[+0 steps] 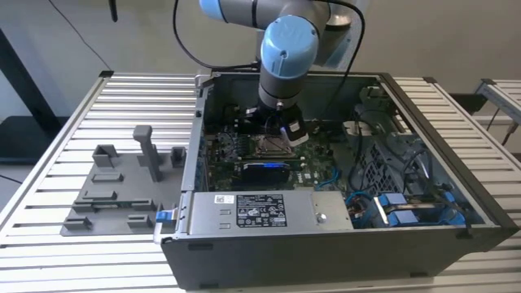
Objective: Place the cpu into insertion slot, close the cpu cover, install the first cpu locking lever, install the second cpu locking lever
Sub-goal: 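Install the first cpu locking lever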
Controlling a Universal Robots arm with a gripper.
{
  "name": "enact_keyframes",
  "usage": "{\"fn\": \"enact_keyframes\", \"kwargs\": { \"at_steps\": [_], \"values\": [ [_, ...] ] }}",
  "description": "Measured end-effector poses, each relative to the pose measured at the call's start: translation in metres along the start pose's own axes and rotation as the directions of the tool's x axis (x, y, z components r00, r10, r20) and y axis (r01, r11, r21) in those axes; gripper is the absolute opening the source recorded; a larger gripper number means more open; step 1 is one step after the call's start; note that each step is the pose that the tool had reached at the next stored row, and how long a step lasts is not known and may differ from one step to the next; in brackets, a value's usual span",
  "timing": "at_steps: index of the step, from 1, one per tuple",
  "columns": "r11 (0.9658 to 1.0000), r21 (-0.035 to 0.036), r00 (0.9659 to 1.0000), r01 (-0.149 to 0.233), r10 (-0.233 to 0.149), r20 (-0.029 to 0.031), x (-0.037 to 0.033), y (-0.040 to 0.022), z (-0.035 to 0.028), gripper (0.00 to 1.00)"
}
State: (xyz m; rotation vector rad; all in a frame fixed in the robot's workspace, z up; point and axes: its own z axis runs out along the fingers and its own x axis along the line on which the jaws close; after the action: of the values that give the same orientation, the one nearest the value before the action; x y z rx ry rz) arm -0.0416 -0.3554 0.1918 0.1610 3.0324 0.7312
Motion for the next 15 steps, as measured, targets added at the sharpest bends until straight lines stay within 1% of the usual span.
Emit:
{"fn": "enact_keyframes", "kwargs": {
  "at_steps": [3,5,8,11,13,15],
  "values": [
    [1.0,0.0002,1.0,0.0,0.0,0.0,-0.0049,0.0001,0.0011,0.11],
    [1.0,0.0004,1.0,0.0,0.0,-0.0005,-0.0052,0.0,0.0011,0.11],
    [1.0,0.0002,1.0,0.0,0.0,-0.0006,-0.0032,-0.0014,0.0004,0.11],
    [1.0,0.0004,1.0,0.0,0.0,-0.0008,-0.003,-0.0018,0.0001,0.11],
    [1.0,0.0005,1.0,0.0,0.0,-0.0008,-0.0045,-0.0017,0.0002,0.11],
    [1.0,0.0009,1.0,-0.001,0.001,-0.0012,-0.0077,-0.0013,0.0005,0.11]
  ]
}}
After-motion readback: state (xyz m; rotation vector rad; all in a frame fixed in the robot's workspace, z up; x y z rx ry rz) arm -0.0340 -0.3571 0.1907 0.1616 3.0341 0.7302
